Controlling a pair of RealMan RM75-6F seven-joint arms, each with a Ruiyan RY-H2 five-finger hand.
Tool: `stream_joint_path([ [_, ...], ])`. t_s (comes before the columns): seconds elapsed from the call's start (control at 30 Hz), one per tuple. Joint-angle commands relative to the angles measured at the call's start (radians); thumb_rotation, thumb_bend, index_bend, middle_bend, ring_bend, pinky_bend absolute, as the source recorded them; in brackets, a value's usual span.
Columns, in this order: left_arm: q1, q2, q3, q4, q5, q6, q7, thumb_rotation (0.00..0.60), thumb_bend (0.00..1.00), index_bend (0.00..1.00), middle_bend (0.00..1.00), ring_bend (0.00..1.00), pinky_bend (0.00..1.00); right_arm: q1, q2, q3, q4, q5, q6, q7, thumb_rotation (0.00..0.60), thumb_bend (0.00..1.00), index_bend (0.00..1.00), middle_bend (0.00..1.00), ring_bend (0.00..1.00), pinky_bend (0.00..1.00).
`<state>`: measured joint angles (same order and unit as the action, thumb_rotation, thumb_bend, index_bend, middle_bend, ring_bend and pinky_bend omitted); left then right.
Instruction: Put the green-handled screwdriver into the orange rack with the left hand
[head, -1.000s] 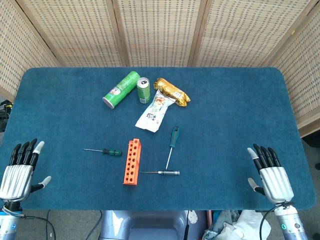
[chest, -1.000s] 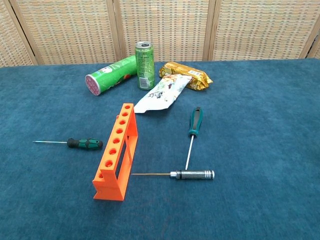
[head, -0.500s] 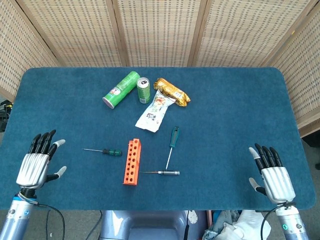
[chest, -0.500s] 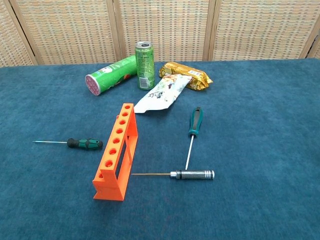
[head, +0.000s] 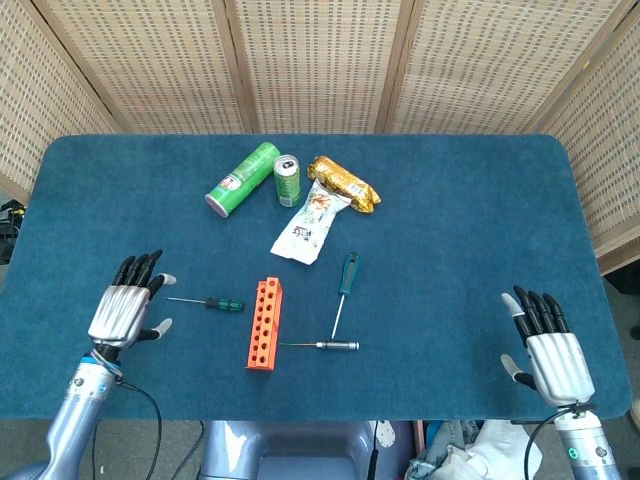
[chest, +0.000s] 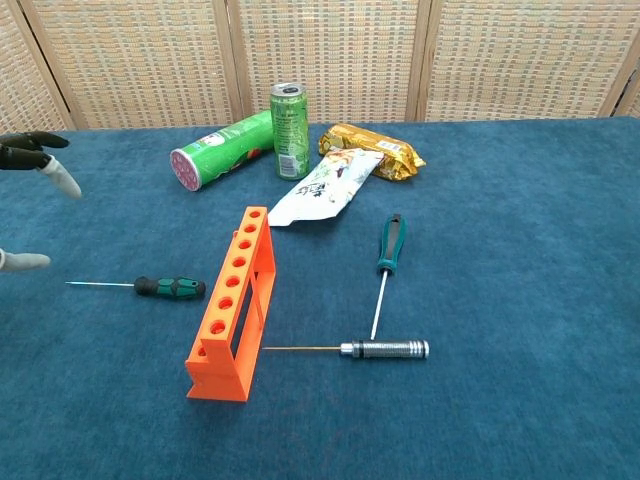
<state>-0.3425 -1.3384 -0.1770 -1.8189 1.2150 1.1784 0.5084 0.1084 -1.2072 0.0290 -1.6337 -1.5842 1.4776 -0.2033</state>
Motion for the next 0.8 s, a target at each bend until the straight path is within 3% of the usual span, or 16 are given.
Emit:
stream_joint_path([
  [0.03, -0.048, -0.050, -0.016, 0.022, -0.061, -0.041, 0.047, 0.600, 0.24, 0.32, 0.00, 0.00, 0.00, -0.001, 0.002, 0.001, 0.001, 0.001, 0.001, 0.007, 0.600, 0.24, 0.00, 0.00, 0.00, 0.00],
  [0.4, -0.155, -0.171, -0.034, 0.082, -0.208, -0.058, 0.222, 0.600, 0.26, 0.36, 0.00, 0.00, 0.00, -0.001, 0.010, 0.006, 0.006, 0.010, 0.002, 0.036, 0.600, 0.24, 0.00, 0.00, 0.00, 0.00],
  [0.8, -0.235, -0.274, -0.036, 0.171, -0.341, -0.060, 0.314, 0.600, 0.26, 0.38, 0.00, 0.00, 0.00, -0.001, 0.014, 0.007, 0.008, 0.011, 0.001, 0.052, 0.600, 0.24, 0.00, 0.00, 0.00, 0.00],
])
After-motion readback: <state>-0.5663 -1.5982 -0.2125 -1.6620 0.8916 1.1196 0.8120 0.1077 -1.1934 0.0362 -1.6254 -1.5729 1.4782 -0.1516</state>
